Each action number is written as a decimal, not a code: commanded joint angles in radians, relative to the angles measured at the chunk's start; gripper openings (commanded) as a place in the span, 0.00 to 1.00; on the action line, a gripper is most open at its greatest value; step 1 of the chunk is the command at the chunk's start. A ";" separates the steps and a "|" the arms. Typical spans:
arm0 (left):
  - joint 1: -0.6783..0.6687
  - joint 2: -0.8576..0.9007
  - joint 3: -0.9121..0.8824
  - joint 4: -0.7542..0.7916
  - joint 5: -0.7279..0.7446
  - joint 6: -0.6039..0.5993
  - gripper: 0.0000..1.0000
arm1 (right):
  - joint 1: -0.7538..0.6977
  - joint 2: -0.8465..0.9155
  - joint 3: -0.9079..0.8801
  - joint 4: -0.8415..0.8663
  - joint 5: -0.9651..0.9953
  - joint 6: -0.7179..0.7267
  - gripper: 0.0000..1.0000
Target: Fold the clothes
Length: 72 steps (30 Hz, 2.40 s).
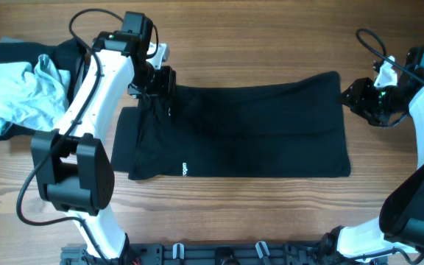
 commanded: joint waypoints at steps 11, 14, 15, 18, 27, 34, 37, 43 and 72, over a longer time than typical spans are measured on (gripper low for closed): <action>-0.006 0.108 -0.101 0.084 -0.062 0.010 0.56 | 0.006 0.006 0.010 0.011 -0.014 -0.010 0.54; -0.007 0.112 -0.103 0.054 -0.042 0.010 0.55 | 0.006 0.006 0.010 0.013 -0.014 -0.010 0.54; -0.007 0.112 -0.114 0.056 -0.043 0.010 0.48 | 0.006 0.006 0.010 0.016 -0.014 -0.010 0.53; -0.011 0.113 -0.129 0.059 -0.043 0.010 0.34 | 0.006 0.006 0.010 0.023 -0.014 -0.010 0.54; -0.013 0.106 -0.047 0.031 -0.063 0.010 0.04 | 0.006 0.006 0.010 0.127 -0.014 -0.010 0.53; -0.012 0.103 0.112 0.002 -0.127 0.010 0.04 | 0.006 0.011 -0.006 0.359 0.020 0.006 0.51; -0.012 0.103 0.112 -0.021 -0.138 0.010 0.04 | 0.006 0.073 -0.007 0.370 0.061 0.008 0.44; -0.012 0.103 0.112 -0.023 -0.140 0.010 0.04 | 0.006 0.305 -0.007 0.532 0.045 0.042 0.44; 0.031 0.012 0.136 -0.101 -0.140 -0.073 0.04 | 0.101 0.095 -0.004 0.528 0.177 0.144 0.04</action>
